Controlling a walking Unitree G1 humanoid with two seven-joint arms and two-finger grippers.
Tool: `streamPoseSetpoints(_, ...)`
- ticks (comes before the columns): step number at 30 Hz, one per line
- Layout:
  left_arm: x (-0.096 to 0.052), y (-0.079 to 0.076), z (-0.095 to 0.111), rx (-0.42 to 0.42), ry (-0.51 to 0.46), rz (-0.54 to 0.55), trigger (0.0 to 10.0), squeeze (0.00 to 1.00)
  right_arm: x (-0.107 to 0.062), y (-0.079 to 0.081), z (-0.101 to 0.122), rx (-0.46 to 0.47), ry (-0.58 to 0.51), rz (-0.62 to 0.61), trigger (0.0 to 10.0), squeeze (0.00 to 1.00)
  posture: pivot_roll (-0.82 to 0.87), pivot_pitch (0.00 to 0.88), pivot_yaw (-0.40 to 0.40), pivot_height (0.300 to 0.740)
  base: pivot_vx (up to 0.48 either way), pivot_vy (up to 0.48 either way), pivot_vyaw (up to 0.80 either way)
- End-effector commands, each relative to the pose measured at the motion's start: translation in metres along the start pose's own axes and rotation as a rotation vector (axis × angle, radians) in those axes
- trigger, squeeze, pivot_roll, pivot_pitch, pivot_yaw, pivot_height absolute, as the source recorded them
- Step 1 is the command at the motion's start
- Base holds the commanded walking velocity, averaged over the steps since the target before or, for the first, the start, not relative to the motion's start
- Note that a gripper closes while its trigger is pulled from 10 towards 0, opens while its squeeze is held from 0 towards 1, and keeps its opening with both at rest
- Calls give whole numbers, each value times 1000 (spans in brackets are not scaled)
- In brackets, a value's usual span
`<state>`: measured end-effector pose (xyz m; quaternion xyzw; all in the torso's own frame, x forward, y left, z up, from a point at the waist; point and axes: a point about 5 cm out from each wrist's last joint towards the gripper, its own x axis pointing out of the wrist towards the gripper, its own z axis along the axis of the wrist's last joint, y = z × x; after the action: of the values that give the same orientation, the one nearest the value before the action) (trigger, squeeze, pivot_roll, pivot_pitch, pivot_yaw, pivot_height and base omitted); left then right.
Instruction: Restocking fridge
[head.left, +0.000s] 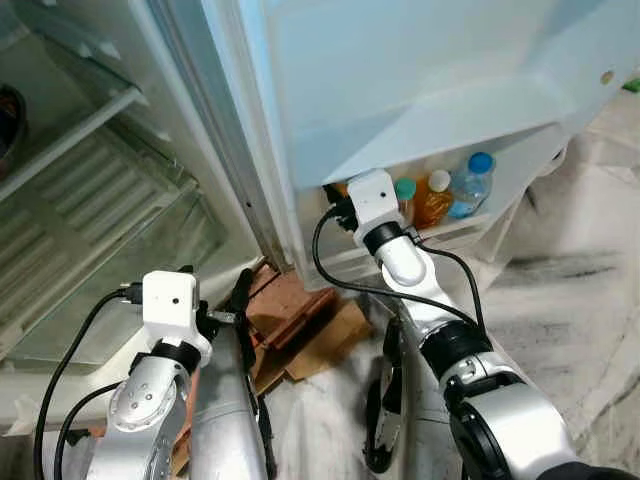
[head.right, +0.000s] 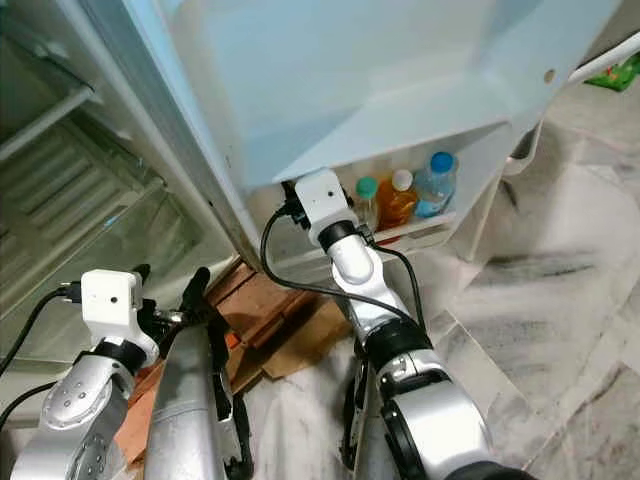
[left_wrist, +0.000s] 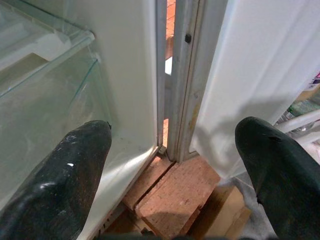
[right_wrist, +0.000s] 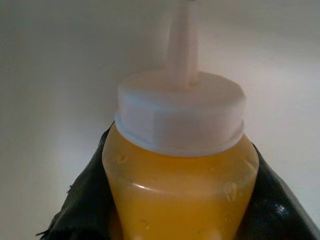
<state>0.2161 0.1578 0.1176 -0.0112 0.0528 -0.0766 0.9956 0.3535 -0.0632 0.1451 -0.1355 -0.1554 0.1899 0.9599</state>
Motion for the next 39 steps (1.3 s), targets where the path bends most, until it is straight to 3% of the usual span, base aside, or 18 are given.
streamPoseSetpoints(1, -5, 2, -2, -7, 16, 10, 10000, 0, 3, 9, 4, -16, -21, 28, 10000, 0, 276, 354, 41, 542, 0, 0, 0)
streamPoseSetpoints(9, -9, -1, -3, -12, 24, 1, 10000, 0, -7, 14, -18, -77, 77, 29, 10000, 0, 273, 370, 43, 542, 0, 0, 0)
streamPoseSetpoints(12, -11, -3, -3, -14, 28, -6, 10000, 0, -14, 19, -33, -80, 166, 25, 10000, 0, 276, 374, 43, 542, 0, 0, 0)
streamPoseSetpoints(22, -15, -2, -1, -14, 47, -7, 10000, 0, -18, 21, -44, -90, 242, -4, 10000, 0, 284, 387, 47, 542, 0, 0, 0)
streamPoseSetpoints(27, -14, -4, -1, -15, 54, -10, 10000, 0, -19, 15, -50, -69, 311, -52, 10000, 0, 280, 386, 47, 542, 0, 0, 0)
streamPoseSetpoints(28, -13, -5, -1, -16, 55, -14, 10000, 0, -16, 10, -51, -21, 344, -64, 10000, 0, 278, 384, 47, 542, 0, 0, 0)
streamPoseSetpoints(29, -12, -5, -1, -17, 54, -15, 10000, 0, -15, 9, -51, -7, 347, -70, 10000, 373, 278, 384, 47, 542, 0, 0, 0)
streamPoseSetpoints(30, -12, -5, -1, -17, 54, -15, 10000, 0, -15, 9, -51, -7, 347, -70, 10000, 373, 278, 384, 47, 542, 0, 0, 0)
streamPoseSetpoints(31, -12, -5, -1, -16, 55, -15, 10000, 0, -13, 6, -49, -11, 346, -84, 10000, 922, 276, 381, 46, 542, 0, 0, 0)
streamPoseSetpoints(32, -10, -5, -1, -16, 57, -14, 10000, 0, -11, 5, -48, -3, 347, -84, 10000, 1000, 276, 374, 44, 542, 0, 0, 0)
streamPoseSetpoints(39, -2, -2, -2, -9, 57, -10, 10000, 0, -2, 0, -38, 48, 299, -72, 10000, 1000, 261, 336, 40, 542, 0, 0, 0)
